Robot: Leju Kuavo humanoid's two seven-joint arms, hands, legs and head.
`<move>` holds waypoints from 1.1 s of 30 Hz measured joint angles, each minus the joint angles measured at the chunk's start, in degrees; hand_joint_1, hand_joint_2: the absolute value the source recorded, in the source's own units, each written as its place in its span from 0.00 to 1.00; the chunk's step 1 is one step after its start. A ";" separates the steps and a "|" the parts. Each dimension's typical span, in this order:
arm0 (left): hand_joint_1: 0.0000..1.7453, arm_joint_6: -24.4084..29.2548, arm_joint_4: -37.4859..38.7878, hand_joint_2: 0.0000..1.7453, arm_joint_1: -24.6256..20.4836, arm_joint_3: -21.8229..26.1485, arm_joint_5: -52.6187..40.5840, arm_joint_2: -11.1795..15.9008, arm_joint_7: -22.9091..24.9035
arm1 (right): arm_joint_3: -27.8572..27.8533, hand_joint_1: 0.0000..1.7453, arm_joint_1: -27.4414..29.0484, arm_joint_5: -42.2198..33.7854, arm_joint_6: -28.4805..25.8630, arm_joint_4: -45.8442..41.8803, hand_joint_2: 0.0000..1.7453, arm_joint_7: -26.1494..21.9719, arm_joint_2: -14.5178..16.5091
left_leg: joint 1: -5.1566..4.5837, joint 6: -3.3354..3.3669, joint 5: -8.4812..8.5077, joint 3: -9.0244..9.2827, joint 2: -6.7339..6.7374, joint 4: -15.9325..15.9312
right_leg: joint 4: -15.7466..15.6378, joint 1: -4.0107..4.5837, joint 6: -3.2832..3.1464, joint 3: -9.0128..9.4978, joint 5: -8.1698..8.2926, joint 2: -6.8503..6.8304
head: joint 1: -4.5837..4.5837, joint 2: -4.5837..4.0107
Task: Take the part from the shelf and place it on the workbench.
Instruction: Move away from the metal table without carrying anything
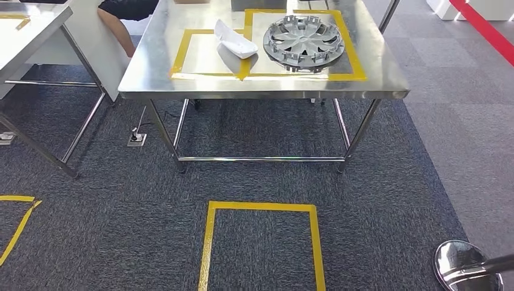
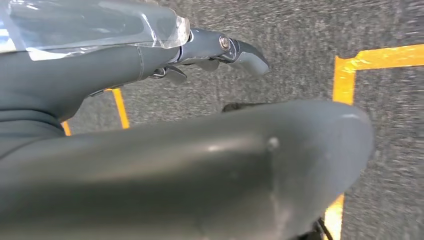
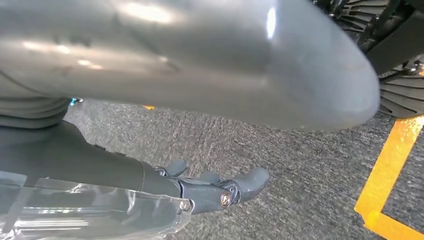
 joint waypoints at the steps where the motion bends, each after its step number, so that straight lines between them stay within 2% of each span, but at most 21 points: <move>1: 0.00 -0.15 0.38 0.00 -0.06 0.09 0.02 -0.07 0.14 | 0.03 0.00 0.02 0.02 0.00 0.01 0.00 -0.01 -0.01 | 0.01 0.54 0.26 -0.54 0.06 -0.14 | -0.16 -0.11 0.36 -0.27 0.48 -0.01 | -0.02 0.00; 2: 0.00 -0.43 0.68 0.00 -0.06 0.22 0.15 -0.11 0.48 | 0.05 0.00 0.09 0.10 0.01 0.02 0.00 -0.02 -0.01 | 0.03 1.12 0.83 -1.11 0.18 -0.08 | 0.04 -0.21 0.69 -0.67 0.06 0.09 | -0.01 0.00; 3: 0.00 -0.84 0.90 0.00 -0.01 0.42 0.32 -0.18 1.07 | 0.12 0.00 0.23 0.27 0.01 0.03 0.00 -0.04 0.02 | 0.11 1.68 1.44 -1.69 0.34 -0.12 | 1.27 -0.27 0.99 -1.28 -1.56 0.22 | 0.09 0.00; 6: 0.00 -2.25 1.29 0.00 0.04 1.15 0.98 -0.49 4.12 | 0.62 0.00 0.50 0.86 0.02 0.04 0.00 -0.12 0.08 | 0.01 2.58 2.88 -3.41 0.64 -0.12 | 11.69 -0.32 1.57 -4.12 -9.62 0.54 | 0.38 0.00; 7: 0.00 -2.49 1.40 0.25 0.03 1.38 1.11 -0.64 5.34 | 0.79 0.00 0.50 0.95 0.02 0.04 0.00 -0.13 0.08 | -0.06 2.61 3.24 -3.93 0.67 -0.11 | 15.27 -0.32 1.65 -4.72 -10.85 0.59 | 0.39 0.00; 8: 0.00 -2.62 1.50 0.50 0.00 1.61 1.23 -0.79 6.52 | 0.90 0.00 0.50 0.98 0.03 0.04 0.00 -0.13 0.10 | -0.11 2.59 3.62 -4.46 0.70 -0.07 | 17.28 -0.31 1.64 -4.60 -10.81 0.63 | 0.39 0.00; 9: 0.00 -2.72 1.59 0.75 0.00 1.86 1.39 -0.95 7.54 | 0.98 0.00 0.51 1.00 0.07 0.04 0.00 -0.13 0.14 | -0.13 2.51 3.95 -4.84 0.70 0.03 | 16.87 -0.31 1.53 -3.31 -9.75 0.66 | 0.39 0.00; 10: 0.00 -2.87 1.67 1.00 -0.01 2.13 1.57 -1.10 8.25 | 1.03 0.00 0.51 0.99 0.20 0.04 0.00 -0.07 0.19 | -0.12 2.39 4.20 -5.15 0.66 0.18 | 14.08 -0.31 1.33 -0.90 -8.24 0.66 | 0.39 0.00; 11: 0.00 -3.10 1.69 1.00 -0.01 2.40 1.75 -1.24 8.61 | 1.07 0.00 0.49 0.95 0.46 0.04 0.00 0.10 0.22 | -0.11 2.27 4.36 -5.39 0.62 0.40 | 9.54 -0.30 1.07 2.23 -6.98 0.70 | 0.40 0.00; 13: 0.00 -3.59 1.72 1.00 -0.13 2.90 1.93 -1.50 8.60 | 1.09 0.00 0.37 0.59 1.48 0.04 0.00 1.05 0.27 | -0.29 1.85 4.57 -5.89 0.58 0.98 | 1.49 -0.20 0.56 7.39 -6.28 0.83 | 0.37 0.00; 14: 0.00 -3.75 1.73 1.00 -0.22 3.07 1.93 -1.58 8.53 | 1.05 0.00 0.34 0.21 2.19 0.04 0.00 1.94 0.31 | -0.36 1.57 4.71 -6.16 0.59 1.18 | -0.49 -0.12 0.35 8.48 -6.54 0.90 | 0.36 0.00; 17: 0.00 -3.90 1.75 1.00 -0.34 3.26 1.46 -1.71 8.60 | 0.72 0.00 0.33 -1.22 4.24 0.04 0.00 5.69 0.54 | -0.46 0.62 4.63 -6.84 0.49 1.75 | -1.47 -0.30 -0.43 8.46 -6.83 0.93 | 0.32 0.00; 19: 0.00 -3.93 1.75 1.00 -0.35 3.28 1.11 -1.84 8.69 | 0.41 0.00 0.32 -1.86 5.03 0.04 0.50 7.63 0.71 | -0.38 0.00 2.00 -8.50 0.30 5.28 | -1.69 -0.63 -1.11 8.07 -6.50 0.90 | 0.09 0.00; 21: 0.00 -4.02 1.75 1.00 -0.35 3.35 1.06 -1.96 8.72 | 0.01 0.00 0.34 -2.23 5.40 0.04 1.00 8.64 0.83 | -0.15 -0.46 -2.25 -11.90 0.18 13.17 | -1.63 -0.56 -1.54 7.51 -6.13 0.81 | -0.09 0.00; 22: 0.00 -4.11 1.76 1.00 -0.33 3.46 1.15 -2.01 8.72 | -0.20 0.00 0.35 -2.35 5.53 0.04 1.00 8.94 0.88 | -0.07 -0.58 -3.63 -13.42 0.17 16.89 | -1.55 -0.50 -1.63 7.24 -5.96 0.77 | -0.10 0.00; 23: 0.00 -4.21 1.78 1.00 -0.29 3.63 1.33 -2.08 8.72 | -0.39 0.00 0.36 -2.44 5.64 0.04 1.00 9.11 0.91 | -0.02 -0.64 -3.93 -14.10 0.17 18.87 | -1.42 -0.46 -1.64 6.96 -5.82 0.73 | -0.10 0.00; 24: 0.00 -4.32 1.79 1.00 -0.25 3.81 1.58 -2.14 8.72 | -0.51 0.00 0.37 -2.58 5.74 0.04 1.00 9.17 0.92 | 0.01 -0.62 -3.08 -13.63 0.17 18.51 | -1.24 -0.44 -1.61 6.74 -5.73 0.70 | -0.10 0.00; 25: 0.00 -4.38 1.82 1.00 -0.18 3.97 1.89 -2.20 8.72 | -0.44 0.00 0.37 -2.92 5.79 -0.01 1.00 9.11 0.93 | 0.03 -0.55 -1.37 -11.92 0.18 15.74 | -1.05 -0.43 -1.56 6.59 -5.68 0.69 | -0.11 0.00; 28: 0.00 -4.21 1.93 1.00 0.19 4.04 2.85 -2.32 8.72 | 1.09 0.00 0.37 -5.82 5.73 -0.46 1.00 8.66 0.92 | -0.08 -0.02 2.74 -5.04 0.14 3.88 | -0.58 -0.20 -1.13 6.32 -5.51 0.72 | -0.08 0.00; 30: 0.00 -3.78 1.96 1.00 0.62 3.93 3.48 -2.39 8.72 | 2.70 0.00 0.39 -8.76 5.40 -0.92 1.00 8.50 0.84 | -0.14 0.33 2.91 -4.07 0.07 1.55 | -0.40 0.06 -0.83 6.07 -5.49 0.76 | -0.03 0.00; 33: 0.00 -2.89 1.91 1.00 1.48 3.39 4.42 -2.47 8.72 | 5.53 0.00 0.73 -13.43 4.73 -1.57 1.00 8.37 0.67 | -0.12 0.58 3.04 -4.48 0.06 1.45 | -0.32 0.10 -1.78 5.85 -5.53 0.76 | 0.18 0.00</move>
